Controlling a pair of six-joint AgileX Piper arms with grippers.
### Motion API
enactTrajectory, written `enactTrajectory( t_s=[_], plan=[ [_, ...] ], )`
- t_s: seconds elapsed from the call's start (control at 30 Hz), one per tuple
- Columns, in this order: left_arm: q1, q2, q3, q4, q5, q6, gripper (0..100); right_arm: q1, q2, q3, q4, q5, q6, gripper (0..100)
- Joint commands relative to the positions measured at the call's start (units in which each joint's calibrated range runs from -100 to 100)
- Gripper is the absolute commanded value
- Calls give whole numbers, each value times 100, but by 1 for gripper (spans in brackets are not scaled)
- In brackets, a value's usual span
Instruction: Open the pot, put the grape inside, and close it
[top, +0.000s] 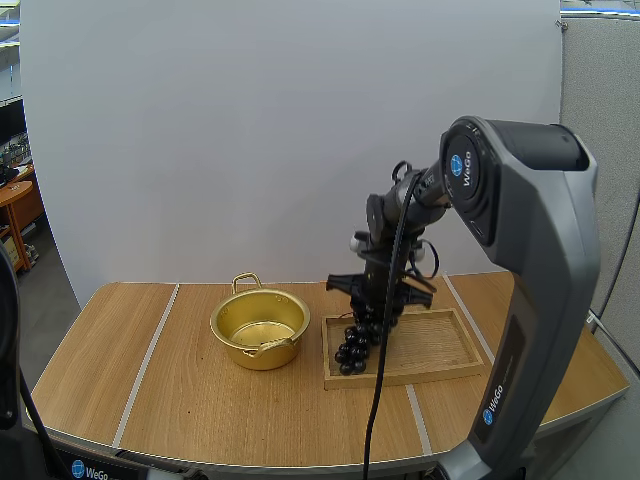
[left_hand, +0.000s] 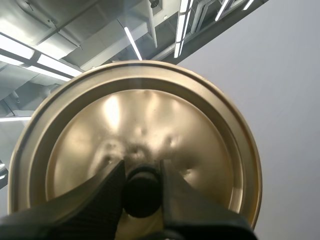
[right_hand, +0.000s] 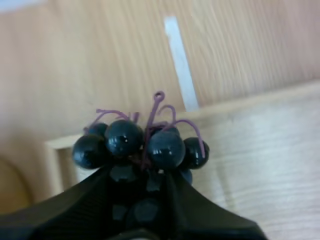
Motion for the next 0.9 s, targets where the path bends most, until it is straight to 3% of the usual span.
enactTrajectory(
  t_s=[0.0,0.27,0.63,0.87],
  plan=[
    [-24,-30,-25,52,-196,-67,0,121,-740,-545,44,351,-488,0],
    [-24,-30,-25,52,-196,-67,0,713,-1462,-1322,44,1061,-831,0],
    [-24,-30,-25,52,-196,-67,0,1757,-1216,-2113,-415,1142,-841,0],
    [-24,-30,-25,52,-196,-67,0,1817,-513,-2371,-649,1048,-829,0]
  ],
)
